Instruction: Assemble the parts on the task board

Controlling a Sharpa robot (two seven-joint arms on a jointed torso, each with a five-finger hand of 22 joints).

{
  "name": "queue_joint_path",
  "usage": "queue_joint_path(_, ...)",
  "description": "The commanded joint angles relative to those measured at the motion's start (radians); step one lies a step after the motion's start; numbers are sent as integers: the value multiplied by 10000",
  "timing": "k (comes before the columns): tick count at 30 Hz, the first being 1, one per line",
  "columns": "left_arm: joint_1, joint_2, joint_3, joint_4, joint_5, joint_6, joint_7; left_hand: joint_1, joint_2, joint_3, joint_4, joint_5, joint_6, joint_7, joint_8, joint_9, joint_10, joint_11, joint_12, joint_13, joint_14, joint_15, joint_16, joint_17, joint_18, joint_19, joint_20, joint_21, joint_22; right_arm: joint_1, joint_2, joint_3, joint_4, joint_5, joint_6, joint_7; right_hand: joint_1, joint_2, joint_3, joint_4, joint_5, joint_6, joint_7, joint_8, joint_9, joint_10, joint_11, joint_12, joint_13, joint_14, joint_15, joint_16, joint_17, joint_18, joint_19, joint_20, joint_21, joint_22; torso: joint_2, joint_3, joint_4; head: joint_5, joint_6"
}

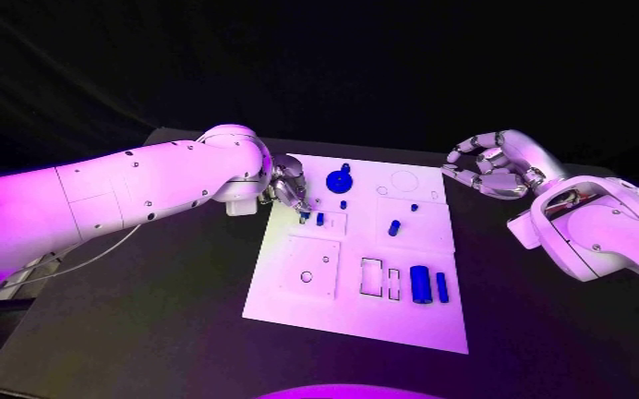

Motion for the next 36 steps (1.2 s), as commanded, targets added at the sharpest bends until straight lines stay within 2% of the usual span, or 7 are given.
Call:
queue_joint_path(1, -32, 20, -9, 87, -435, 104, -6, 28, -89, 1776, -1720, 52, 159, -77, 68, 14, 70, -21, -3, -15, 1023, -54, 36, 2632, -97, 294, -13, 53, 1026, -8, 7, 0, 12, -38, -6, 87, -73, 30, -11, 23, -29, -56, 13, 32, 20, 4, -39, -51, 1208, 944, -98, -49, 2232, -56, 1002, -81, 8, 2599, 1, 6, 6, -2, -16)
queue_joint_path(8, -79, 2, -30, 182, -605, -19, -234, -24, -153, 1880, -1767, 91, 204, -88, 79, 25, 114, -32, 12, -1, 1023, -64, 36, 2632, -105, 313, -22, 72, 1063, -10, 7, 1, 20, -38, -11, 91, -73, 30, -11, 23, -29, -56, 13, 32, 20, 4, -39, -51, 1208, 944, -98, -49, 2232, -56, 1002, -81, 8, 2599, -10, 4, 12, 4, -34)
queue_joint_path(15, -103, -23, -41, 245, -694, -38, -419, -63, -193, 1932, -1788, 110, 229, -96, 84, 32, 144, -40, 23, 9, 1023, -71, 36, 2632, -108, 321, -28, 80, 1079, -10, 14, 1, 25, -38, -11, 97, -73, 30, -11, 23, -29, -56, 13, 32, 20, 4, -39, -51, 1208, 944, -98, -49, 2232, -56, 1002, -81, 8, 2599, -7, -3, 15, 13, 3)
queue_joint_path(36, -123, -42, -46, 263, -721, -252, -601, -100, -224, 1979, -1802, 137, 254, -104, 88, 37, 166, -47, 23, 3, 1023, -76, 36, 2632, -110, 326, -33, 85, 1089, -11, 22, 1, 37, -38, -14, 120, -81, 36, -13, 22, -27, -56, 10, 36, 26, 11, -40, -47, 1215, 945, -99, -48, 2236, -56, 1002, -81, 8, 2599, -7, -4, 14, 31, -43)
